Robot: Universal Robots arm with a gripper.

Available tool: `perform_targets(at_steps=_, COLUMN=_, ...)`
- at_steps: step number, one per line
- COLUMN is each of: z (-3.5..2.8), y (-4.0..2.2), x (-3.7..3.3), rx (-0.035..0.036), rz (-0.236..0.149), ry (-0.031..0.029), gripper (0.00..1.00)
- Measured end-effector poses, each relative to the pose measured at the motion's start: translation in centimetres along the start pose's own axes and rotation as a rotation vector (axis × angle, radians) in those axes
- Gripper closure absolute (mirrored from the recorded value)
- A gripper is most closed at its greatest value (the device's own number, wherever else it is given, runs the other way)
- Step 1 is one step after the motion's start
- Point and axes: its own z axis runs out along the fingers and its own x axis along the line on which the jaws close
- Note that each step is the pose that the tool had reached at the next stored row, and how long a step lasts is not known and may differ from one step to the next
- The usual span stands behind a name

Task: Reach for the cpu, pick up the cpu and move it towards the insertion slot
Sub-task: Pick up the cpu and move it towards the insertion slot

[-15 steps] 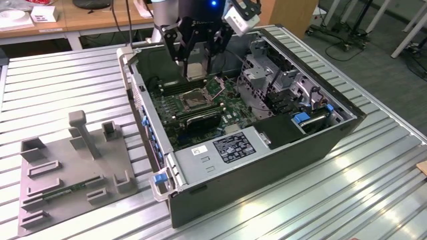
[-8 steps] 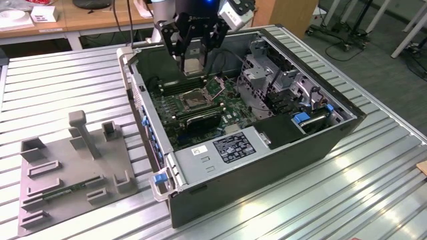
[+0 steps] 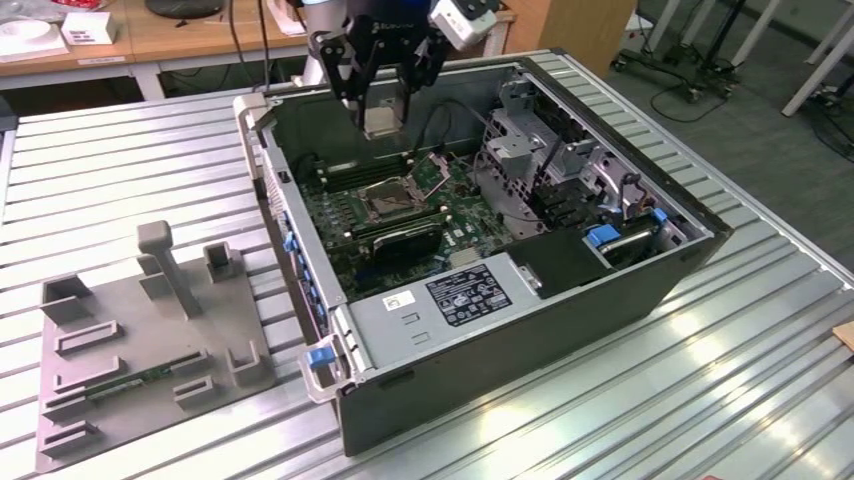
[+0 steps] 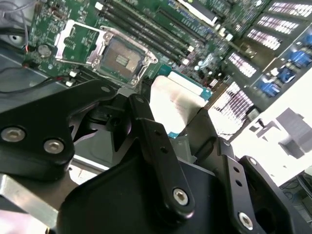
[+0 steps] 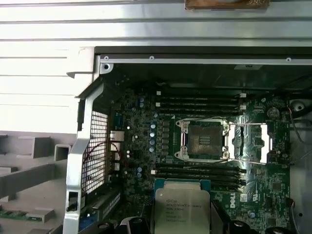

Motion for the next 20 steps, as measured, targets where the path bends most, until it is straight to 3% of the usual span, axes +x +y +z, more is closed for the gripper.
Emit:
perform_targets(at_steps=8, z=0.30, y=1.65, x=-0.26, rx=-0.0110, rz=0.000, ry=-0.0003, gripper=0.46)
perform_targets(at_steps=12, z=0.41, y=2.07, x=-0.30, rx=-0.0178, rz=-0.002, ry=-0.0005, gripper=0.46)
perform_targets(at_steps=16, z=0.85, y=2.60, x=-0.49, rx=-0.0184, rz=-0.005, ry=-0.0003, gripper=0.46)
perform_targets(at_steps=20, z=1.27, y=2.91, x=-1.16, rx=-0.0184, rz=-0.006, ry=-0.0002, gripper=0.46)
